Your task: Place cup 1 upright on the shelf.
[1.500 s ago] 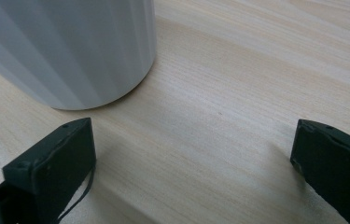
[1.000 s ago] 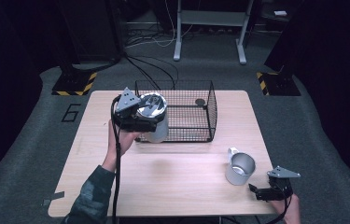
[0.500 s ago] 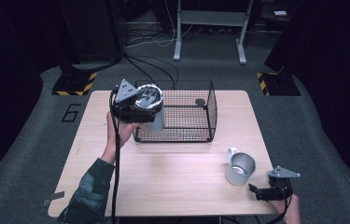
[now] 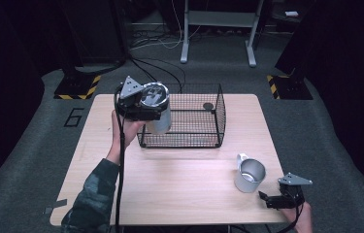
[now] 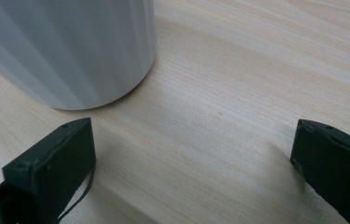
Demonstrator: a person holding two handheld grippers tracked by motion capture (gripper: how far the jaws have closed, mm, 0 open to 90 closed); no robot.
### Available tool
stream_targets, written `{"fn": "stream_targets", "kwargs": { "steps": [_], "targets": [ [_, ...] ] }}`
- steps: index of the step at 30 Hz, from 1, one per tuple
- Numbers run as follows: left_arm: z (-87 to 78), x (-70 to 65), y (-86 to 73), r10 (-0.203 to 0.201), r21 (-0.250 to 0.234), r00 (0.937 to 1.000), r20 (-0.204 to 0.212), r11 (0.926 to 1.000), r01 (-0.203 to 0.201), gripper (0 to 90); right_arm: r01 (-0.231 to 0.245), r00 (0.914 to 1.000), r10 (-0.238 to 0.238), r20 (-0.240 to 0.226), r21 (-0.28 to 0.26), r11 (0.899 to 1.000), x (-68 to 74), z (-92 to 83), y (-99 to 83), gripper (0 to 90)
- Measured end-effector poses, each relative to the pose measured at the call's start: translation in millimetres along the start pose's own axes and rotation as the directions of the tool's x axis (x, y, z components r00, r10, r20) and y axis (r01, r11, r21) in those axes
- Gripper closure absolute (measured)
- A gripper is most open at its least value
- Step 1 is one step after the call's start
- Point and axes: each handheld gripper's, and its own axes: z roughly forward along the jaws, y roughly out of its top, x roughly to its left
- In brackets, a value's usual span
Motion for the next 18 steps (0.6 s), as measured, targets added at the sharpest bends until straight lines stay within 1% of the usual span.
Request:
{"fn": "stream_targets", "kwargs": {
  "steps": [1,2,3,5,6,7,8,9,11,13,15,16,18],
  "targets": [
    [1.0,0.7,0.6,0.003,0.0,1.0,-0.003,1.0,-0.003,4.2,0.0,1.0,0.0,0.0,0.001,1.0,0.0,0.0,0.0,0.0],
    [2.0,0.9,1.1,-0.006,0.003,1.0,-0.001,1.0,0.006,4.2,0.0,1.0,0.0,0.0,0.0,1.0,0.0,0.0,0.0,0.0],
    [2.8,1.9,1.6,-0.001,0.006,1.0,-0.004,1.0,0.001,4.2,0.0,1.0,0.0,0.0,0.0,1.0,0.0,0.0,0.0,0.0],
    [5.5,3.9,2.7,-0.003,0.002,1.0,-0.009,1.0,0.003,4.2,0.0,1.0,0.0,0.0,0.0,1.0,0.0,0.0,0.0,0.0],
    [6.5,5.0,3.3,-0.007,0.005,1.0,-0.006,1.0,0.007,4.2,0.0,1.0,0.0,0.0,0.002,1.0,0.0,0.0,0.0,0.0],
    [8.1,5.7,3.6,-0.014,-0.002,0.9998,-0.012,0.9999,0.014,4.2,0.0,1.0,0.0,0.0,0.0,1.0,0.0,-0.1,0.0,0.0],
    [10.1,9.2,4.5,-0.011,0.008,0.9999,-0.01,0.9999,0.011,4.2,0.0,1.0,0.0,0.0,0.0,1.0,0.0,0.0,0.0,0.0],
    [10.1,9.2,4.5,-0.011,0.008,0.9999,-0.01,0.9999,0.011,4.2,0.0,1.0,0.0,0.0,0.0,1.0,0.0,0.0,0.0,0.0],
    [13.8,12.1,4.6,-0.029,-0.002,0.9994,-0.021,0.9996,0.029,4.2,0.001,1.0,-0.001,0.0,0.002,1.0,-0.1,-0.1,0.0,0.0],
    [16.0,16.1,5.0,-0.029,0.008,0.9993,-0.026,0.9995,0.029,4.2,0.002,1.0,-0.002,0.0,0.001,1.0,-0.2,-0.1,0.0,0.0],
    [18.9,18.4,4.6,-0.033,0.009,0.9987,-0.04,0.9994,0.033,4.2,0.0,1.0,0.0,0.0,0.0,1.0,0.0,0.0,0.0,0.0],
    [20.1,20.0,4.5,-0.035,0.02,0.9985,-0.042,0.9992,0.036,4.2,0.0,1.0,0.0,0.001,-0.001,1.0,0.1,0.2,-0.1,0.0],
    [22.9,22.3,4.1,-0.035,0.022,0.9981,-0.05,0.9991,0.036,4.2,0.0,1.0,0.0,0.0,0.0,1.0,0.0,-0.1,0.0,0.0]
  ]
}}
